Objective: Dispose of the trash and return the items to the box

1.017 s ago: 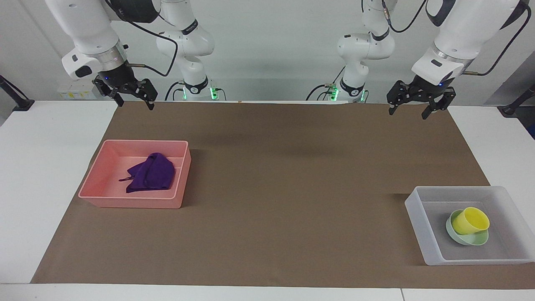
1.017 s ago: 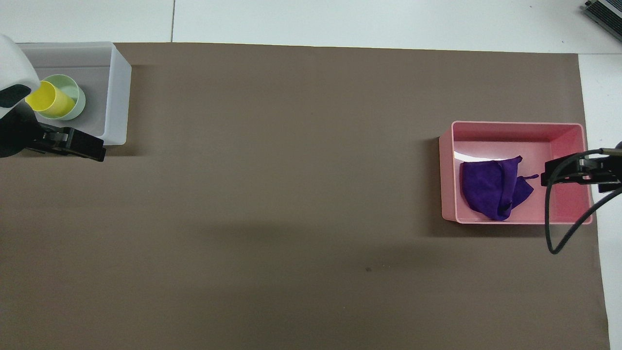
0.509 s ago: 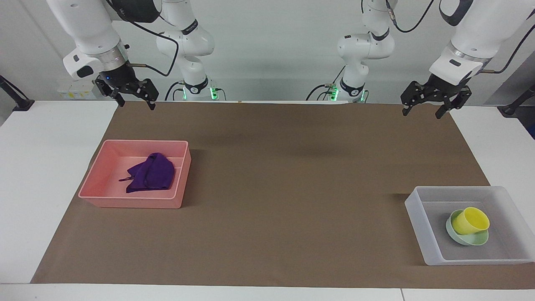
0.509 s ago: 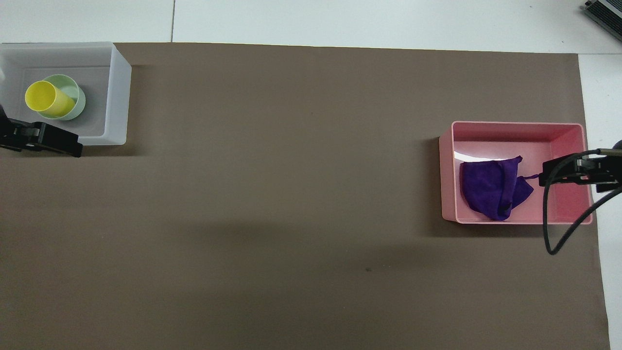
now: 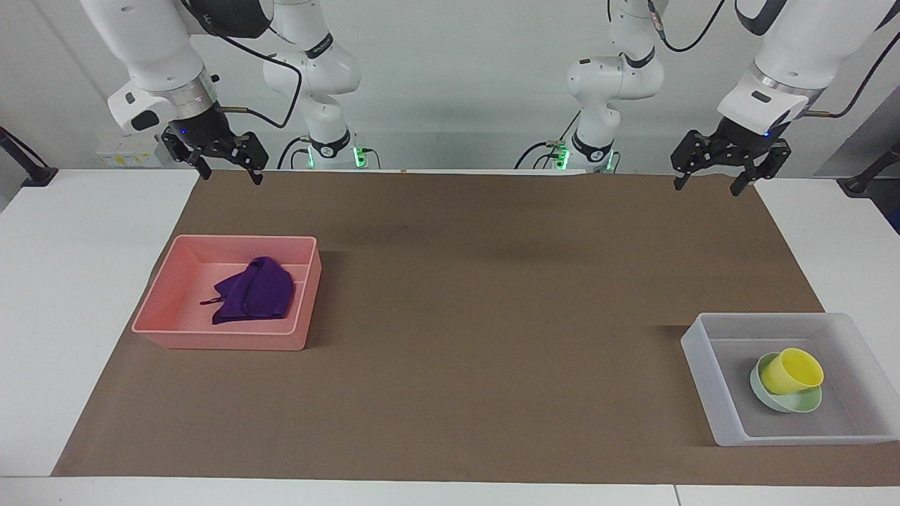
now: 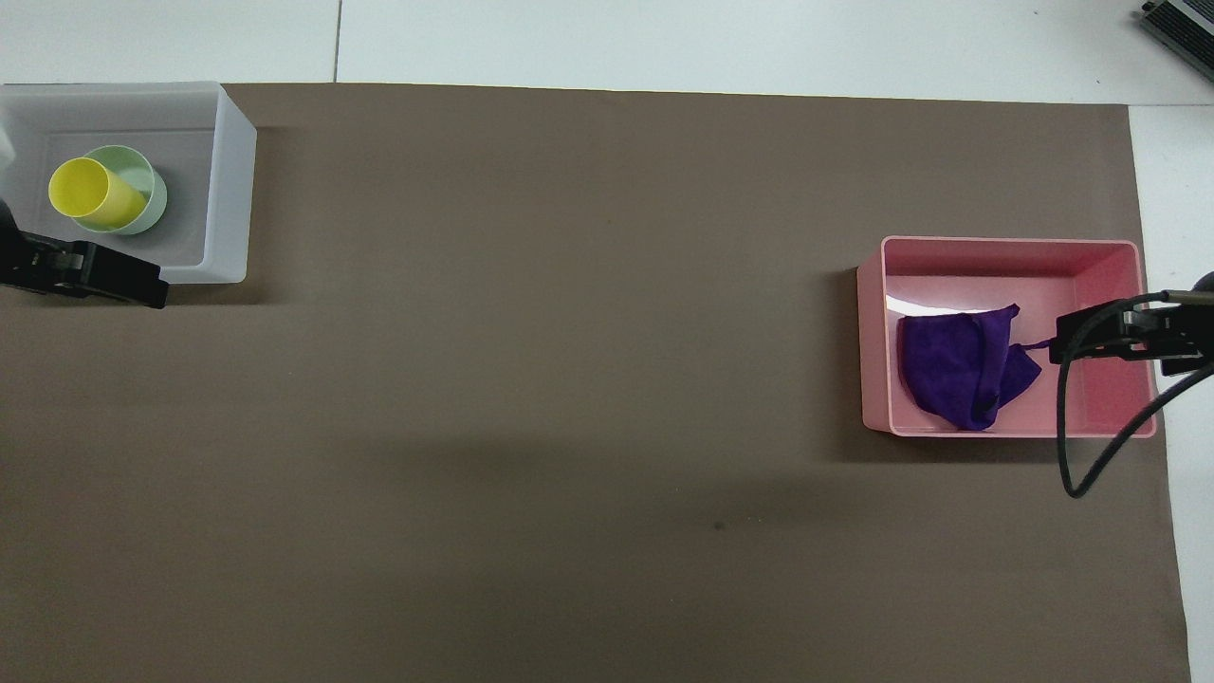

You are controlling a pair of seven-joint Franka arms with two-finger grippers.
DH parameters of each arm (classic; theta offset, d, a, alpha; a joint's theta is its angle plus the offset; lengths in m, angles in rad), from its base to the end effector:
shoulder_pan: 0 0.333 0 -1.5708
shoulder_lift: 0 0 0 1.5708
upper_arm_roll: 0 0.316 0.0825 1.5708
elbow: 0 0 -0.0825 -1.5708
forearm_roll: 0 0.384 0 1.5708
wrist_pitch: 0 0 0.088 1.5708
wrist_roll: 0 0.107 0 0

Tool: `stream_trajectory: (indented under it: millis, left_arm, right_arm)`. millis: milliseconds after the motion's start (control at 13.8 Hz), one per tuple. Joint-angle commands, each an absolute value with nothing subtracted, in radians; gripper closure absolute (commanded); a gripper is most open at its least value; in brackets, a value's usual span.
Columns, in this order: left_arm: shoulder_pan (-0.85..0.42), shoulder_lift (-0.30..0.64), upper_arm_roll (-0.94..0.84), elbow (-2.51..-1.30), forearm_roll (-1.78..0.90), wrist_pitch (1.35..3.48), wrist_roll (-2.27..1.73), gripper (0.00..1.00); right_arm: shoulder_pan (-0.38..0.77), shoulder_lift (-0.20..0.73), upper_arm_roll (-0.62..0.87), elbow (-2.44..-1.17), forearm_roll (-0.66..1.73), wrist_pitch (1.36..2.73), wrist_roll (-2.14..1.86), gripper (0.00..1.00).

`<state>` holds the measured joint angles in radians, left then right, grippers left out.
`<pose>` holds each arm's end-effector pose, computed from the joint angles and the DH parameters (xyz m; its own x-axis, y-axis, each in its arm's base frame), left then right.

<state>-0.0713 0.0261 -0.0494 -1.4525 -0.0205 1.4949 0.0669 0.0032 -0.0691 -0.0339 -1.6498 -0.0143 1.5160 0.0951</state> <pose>0.5509 -0.0687 0.6587 0.9820 -0.1880 0.0178 -0.1883 -0.9819 0.0206 0.5259 -0.0184 0.6202 0.9900 -0.1259 -0.0633 -0.1250 -0.9920 0.0180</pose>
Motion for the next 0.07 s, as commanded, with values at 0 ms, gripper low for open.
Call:
stream_trajectory:
  millis: [0]
  left_arm:
    - [-0.095, 0.020, -0.025, -1.443, -0.012, 1.468, 0.078, 0.00]
  right_arm:
    - [-0.008, -0.081, -0.031, -1.657, 0.012, 1.514, 0.094, 0.00]
